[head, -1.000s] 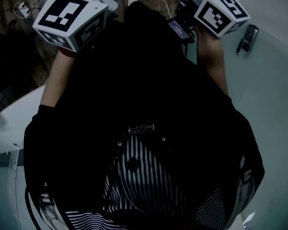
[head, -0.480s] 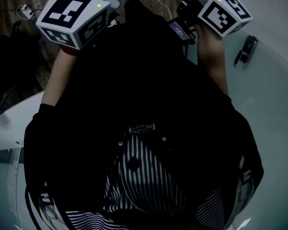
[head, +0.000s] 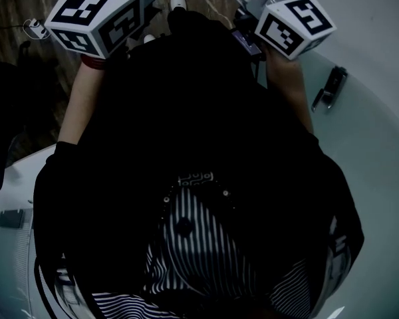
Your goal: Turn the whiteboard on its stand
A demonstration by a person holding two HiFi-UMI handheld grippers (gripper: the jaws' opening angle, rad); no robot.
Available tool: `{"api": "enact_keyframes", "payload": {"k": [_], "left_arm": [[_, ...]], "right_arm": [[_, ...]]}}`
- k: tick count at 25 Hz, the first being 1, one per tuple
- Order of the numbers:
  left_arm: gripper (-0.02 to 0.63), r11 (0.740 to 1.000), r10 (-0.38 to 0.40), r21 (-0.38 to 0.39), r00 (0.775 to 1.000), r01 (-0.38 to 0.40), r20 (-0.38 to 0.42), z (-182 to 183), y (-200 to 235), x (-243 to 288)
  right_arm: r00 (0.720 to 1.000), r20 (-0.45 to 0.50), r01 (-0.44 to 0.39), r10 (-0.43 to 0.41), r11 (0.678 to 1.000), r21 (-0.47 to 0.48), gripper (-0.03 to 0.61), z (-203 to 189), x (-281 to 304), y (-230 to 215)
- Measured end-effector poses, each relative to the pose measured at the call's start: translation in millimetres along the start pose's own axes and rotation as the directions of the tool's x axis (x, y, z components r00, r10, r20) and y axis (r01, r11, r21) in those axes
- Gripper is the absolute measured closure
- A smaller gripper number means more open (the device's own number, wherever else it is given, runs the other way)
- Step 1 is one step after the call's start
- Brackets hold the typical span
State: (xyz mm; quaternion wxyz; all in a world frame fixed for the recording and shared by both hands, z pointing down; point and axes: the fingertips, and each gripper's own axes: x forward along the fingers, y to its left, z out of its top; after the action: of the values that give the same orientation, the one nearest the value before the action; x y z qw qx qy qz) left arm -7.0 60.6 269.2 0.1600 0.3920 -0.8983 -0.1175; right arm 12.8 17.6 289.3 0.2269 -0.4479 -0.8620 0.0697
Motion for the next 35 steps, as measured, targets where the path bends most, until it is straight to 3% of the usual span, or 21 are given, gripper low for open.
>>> {"api": "enact_keyframes", "payload": {"k": [13, 23, 29, 35], "left_arm": [[0.612, 0.999, 0.032, -0.008, 0.998, -0.032, -0.045, 47.8, 34.1, 141.3], [0.611, 0.992, 0.118, -0.034, 0.991, -0.12, -0.055, 44.6, 45.2, 125.0], [0.611, 0.987, 0.146, -0.067, 0.989, -0.146, -0.007, 52.2, 45.0, 111.7], [0.611, 0.992, 0.109, -0.061, 0.994, -0.11, -0.029, 48.0, 50.8, 121.3]], "right_arm": [[0.998, 0.027, -0.061, 0.059, 0.997, 0.056, 0.578, 55.8, 7.2, -149.2], [0.994, 0.004, -0.107, 0.107, 0.991, 0.085, 0.578, 49.9, 10.7, -157.1], [0.99, 0.013, -0.143, 0.143, 0.984, 0.107, 0.578, 47.8, 14.5, -151.2], [0.993, 0.042, -0.116, 0.112, 0.988, 0.098, 0.578, 51.2, 9.4, -157.2]]}}
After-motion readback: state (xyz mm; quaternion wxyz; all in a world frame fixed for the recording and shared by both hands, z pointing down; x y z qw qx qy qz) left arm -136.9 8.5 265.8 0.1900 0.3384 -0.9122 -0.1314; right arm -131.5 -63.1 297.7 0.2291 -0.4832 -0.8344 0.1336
